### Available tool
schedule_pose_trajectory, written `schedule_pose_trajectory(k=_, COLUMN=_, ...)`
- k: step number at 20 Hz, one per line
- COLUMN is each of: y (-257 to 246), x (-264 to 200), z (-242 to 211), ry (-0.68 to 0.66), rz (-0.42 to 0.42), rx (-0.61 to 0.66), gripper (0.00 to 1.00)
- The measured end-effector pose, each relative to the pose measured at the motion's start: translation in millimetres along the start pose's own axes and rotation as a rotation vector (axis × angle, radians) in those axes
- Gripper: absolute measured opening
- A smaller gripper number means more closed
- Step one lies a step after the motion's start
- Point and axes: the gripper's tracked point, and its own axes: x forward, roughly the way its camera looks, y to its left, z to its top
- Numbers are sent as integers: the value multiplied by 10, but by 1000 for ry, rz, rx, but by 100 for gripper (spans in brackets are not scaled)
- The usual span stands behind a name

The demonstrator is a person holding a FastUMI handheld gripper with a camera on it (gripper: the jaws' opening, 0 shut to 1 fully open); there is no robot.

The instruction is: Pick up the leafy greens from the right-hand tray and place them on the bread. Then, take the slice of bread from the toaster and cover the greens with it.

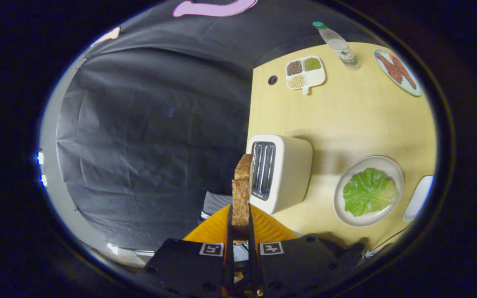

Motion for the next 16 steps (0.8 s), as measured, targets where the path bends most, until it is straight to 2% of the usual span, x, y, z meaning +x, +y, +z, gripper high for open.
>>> schedule_pose_trajectory(k=3, y=-486, x=-329, z=-45, ry=-61, rz=-6, rx=-43, gripper=17)
schedule_pose_trajectory(k=7, y=-1197, x=-495, z=-302, ry=-53, rz=-31, rx=-59, gripper=17)
schedule_pose_trajectory(k=12, y=-1931, x=-239, z=-473, ry=-30, rz=-47, rx=-15, gripper=17)
schedule_pose_trajectory(k=16, y=-2482, x=-25, z=-580, ry=33, rz=-102, rx=23, gripper=17)
